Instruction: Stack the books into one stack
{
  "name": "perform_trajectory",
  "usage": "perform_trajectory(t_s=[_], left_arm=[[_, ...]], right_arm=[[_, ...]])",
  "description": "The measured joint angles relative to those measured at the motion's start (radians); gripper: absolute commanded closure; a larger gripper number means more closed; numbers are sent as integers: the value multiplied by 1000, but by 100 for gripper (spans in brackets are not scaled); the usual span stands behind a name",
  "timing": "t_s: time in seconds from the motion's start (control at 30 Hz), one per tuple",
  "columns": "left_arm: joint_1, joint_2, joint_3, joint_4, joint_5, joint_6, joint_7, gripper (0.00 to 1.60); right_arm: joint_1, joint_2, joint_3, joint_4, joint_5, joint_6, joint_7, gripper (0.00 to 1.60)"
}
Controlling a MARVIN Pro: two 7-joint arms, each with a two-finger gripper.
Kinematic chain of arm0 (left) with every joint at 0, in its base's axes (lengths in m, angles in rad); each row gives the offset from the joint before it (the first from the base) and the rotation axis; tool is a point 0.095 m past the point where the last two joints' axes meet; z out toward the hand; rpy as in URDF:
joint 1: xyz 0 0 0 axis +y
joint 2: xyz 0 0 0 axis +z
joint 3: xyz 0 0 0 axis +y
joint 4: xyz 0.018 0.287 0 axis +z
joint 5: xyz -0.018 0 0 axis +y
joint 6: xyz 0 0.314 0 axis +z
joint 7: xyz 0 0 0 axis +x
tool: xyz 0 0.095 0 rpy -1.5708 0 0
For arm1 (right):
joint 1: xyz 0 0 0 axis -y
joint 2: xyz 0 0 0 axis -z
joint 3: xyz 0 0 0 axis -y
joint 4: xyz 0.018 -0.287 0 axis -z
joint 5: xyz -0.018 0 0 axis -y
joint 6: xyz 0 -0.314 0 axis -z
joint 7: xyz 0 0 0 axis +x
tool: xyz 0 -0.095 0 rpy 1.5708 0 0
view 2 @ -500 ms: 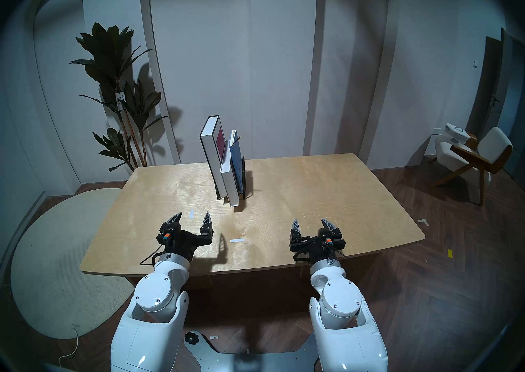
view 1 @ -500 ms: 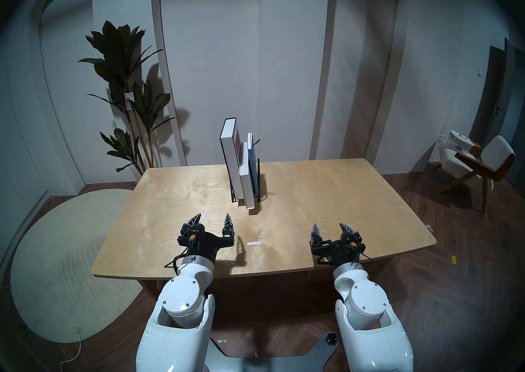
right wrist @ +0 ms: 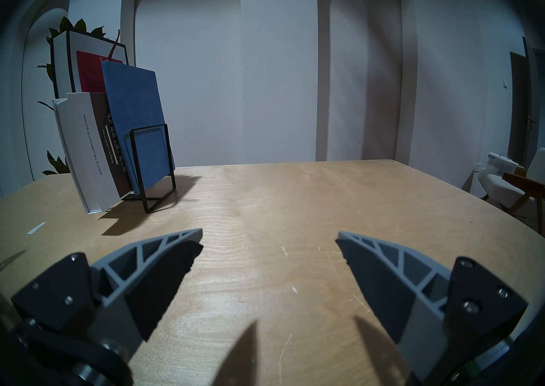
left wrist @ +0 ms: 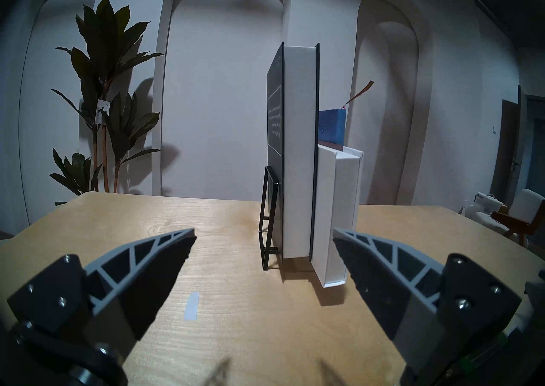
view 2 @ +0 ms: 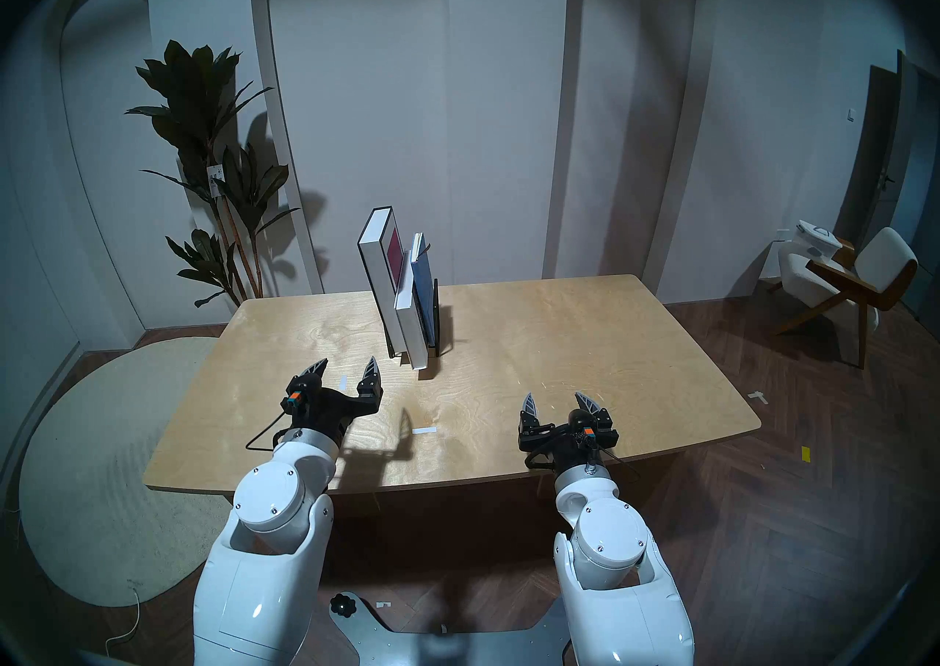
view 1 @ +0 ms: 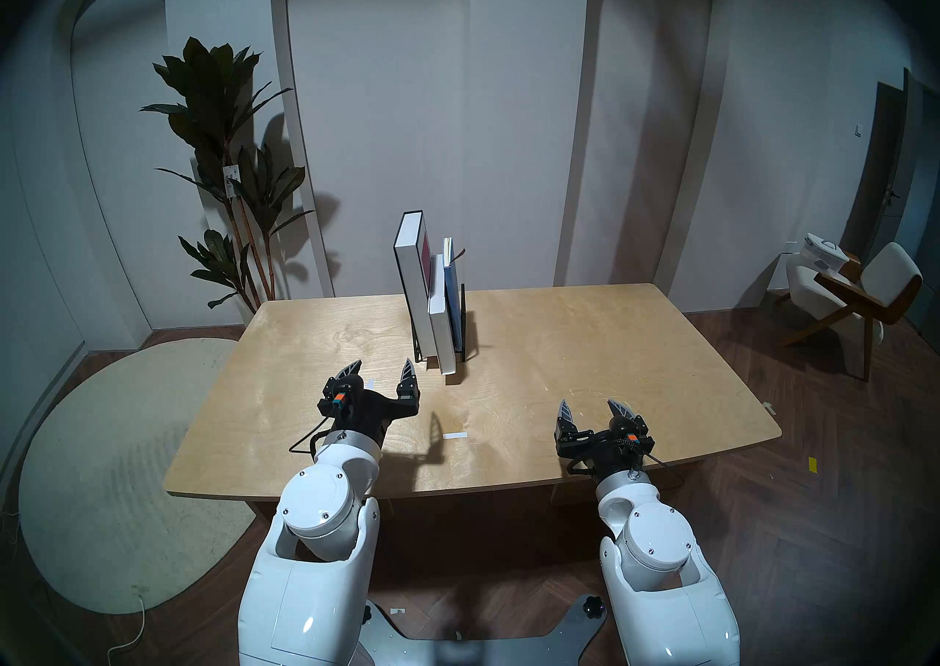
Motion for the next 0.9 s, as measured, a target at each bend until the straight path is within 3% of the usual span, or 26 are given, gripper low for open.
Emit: perform_trajectory(t_s=[0.4,0.9], left_arm=[[-95,0,1,56,-85,84,-61,0],[-232,-4,-107,133,-312,233,-178,0]], right_arm=[[0,0,0,0,0,0,0,0],[0,0,0,1,0,0,0,0]])
